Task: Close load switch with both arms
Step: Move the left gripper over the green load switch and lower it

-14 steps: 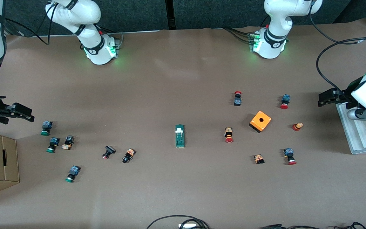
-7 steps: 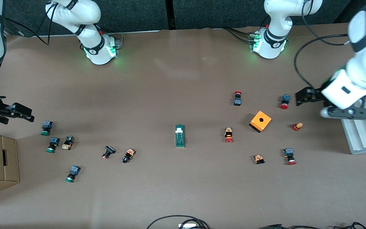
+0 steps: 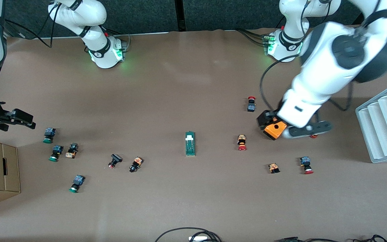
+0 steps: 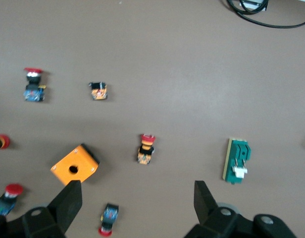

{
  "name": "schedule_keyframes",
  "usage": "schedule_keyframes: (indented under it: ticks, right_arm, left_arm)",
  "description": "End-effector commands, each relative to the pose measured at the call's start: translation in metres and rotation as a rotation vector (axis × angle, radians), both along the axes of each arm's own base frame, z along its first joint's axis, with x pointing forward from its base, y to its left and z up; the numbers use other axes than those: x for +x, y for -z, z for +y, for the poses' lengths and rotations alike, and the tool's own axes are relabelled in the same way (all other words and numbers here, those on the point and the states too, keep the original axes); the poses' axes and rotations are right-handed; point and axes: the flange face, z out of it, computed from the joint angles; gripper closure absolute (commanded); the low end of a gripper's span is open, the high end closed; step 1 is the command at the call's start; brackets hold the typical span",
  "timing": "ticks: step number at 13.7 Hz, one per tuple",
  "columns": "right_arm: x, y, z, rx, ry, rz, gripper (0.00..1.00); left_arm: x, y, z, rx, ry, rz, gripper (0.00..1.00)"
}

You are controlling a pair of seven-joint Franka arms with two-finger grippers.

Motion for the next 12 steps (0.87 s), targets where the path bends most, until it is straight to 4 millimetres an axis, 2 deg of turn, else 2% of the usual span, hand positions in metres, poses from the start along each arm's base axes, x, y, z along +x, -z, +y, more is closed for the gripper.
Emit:
schedule_keyframes:
  ticks: [1,3,4,5,7,10,11,12]
  right_arm:
    - [0.001,0.0,-0.001,-0.026,0.007,-0.005,0.0]
    - [0.001,0.0,-0.003,-0.026,0.01,-0.007,0.0]
    - [0.001,0.001,-0.002,-0.026,0.01,-0.004,0.0]
    - [0.001,0.001,-0.002,-0.024,0.011,-0.004,0.0]
    - [0.001,0.002,-0.002,-0.023,0.011,-0.004,0.0]
    - [0.002,0.0,-0.003,-0.02,0.014,-0.007,0.0]
    - [0.002,0.001,-0.003,-0.02,0.014,-0.006,0.0]
    - [0.002,0.001,-0.004,-0.02,0.016,-0.006,0.0]
  left_arm:
    - [-0.018,0.01,-0.062,0.059,-0.054,-0.061,0.0]
    - [-0.047,0.014,-0.115,0.035,-0.099,-0.089,0.0]
    - [-0.054,0.026,-0.136,0.017,-0.1,-0.116,0.0]
    - [-0.062,0.05,-0.157,0.037,-0.106,-0.151,0.0]
    - [-0.084,0.082,-0.205,0.056,-0.159,-0.24,0.0]
    - [-0.136,0.145,-0.276,0.085,-0.105,-0.36,0.0]
    - [-0.148,0.161,-0.288,0.104,-0.098,-0.413,0.0]
    - [-0.149,0.174,-0.291,0.12,-0.088,-0.458,0.0]
